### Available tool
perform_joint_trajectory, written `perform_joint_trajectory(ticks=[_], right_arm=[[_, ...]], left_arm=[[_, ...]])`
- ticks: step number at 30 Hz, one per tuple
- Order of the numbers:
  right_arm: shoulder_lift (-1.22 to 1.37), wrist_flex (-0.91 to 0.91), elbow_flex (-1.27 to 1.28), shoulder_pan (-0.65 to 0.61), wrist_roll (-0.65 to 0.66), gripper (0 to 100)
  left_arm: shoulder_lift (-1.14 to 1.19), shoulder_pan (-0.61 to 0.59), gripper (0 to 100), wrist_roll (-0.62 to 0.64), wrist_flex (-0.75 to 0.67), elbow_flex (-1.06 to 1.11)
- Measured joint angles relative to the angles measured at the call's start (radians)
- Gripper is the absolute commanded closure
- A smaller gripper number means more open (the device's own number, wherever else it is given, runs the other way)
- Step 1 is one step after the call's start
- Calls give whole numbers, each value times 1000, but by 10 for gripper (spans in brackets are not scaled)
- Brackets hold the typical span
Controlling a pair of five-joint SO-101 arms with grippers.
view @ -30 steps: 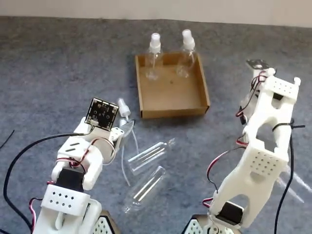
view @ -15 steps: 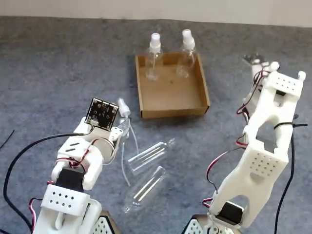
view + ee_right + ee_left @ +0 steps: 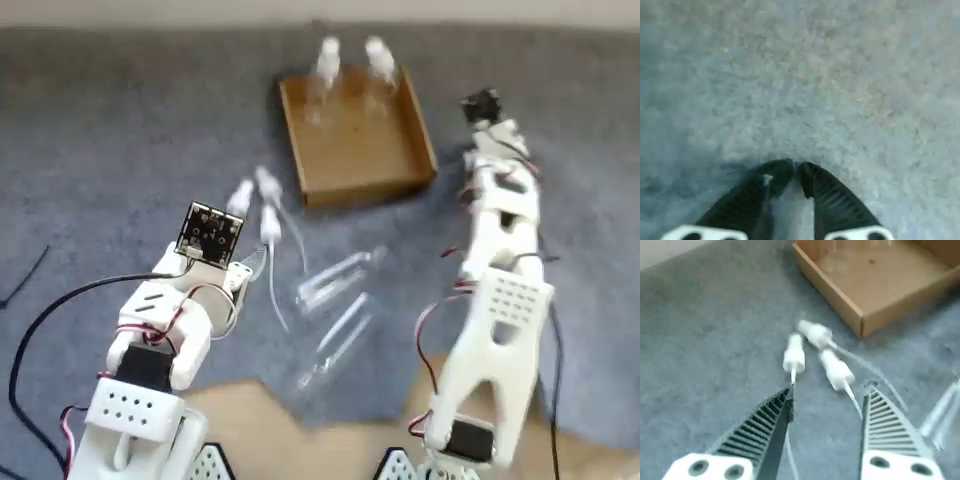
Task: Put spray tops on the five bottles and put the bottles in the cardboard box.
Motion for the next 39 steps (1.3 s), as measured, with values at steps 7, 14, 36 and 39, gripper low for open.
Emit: perform_joint_trajectory(ticks=[7,14,36,39], right_arm=[[106,252,-261,2,0,993],[120,640,-496,35,0,994],[147,1602,-991,103,109,994],[98,1617,-990,114,41,994]], left_arm=[[0,2,798,0,0,0],[0,-3,797,0,0,0],[0,0,800,0,0,2],[0,0,800,0,0,2]])
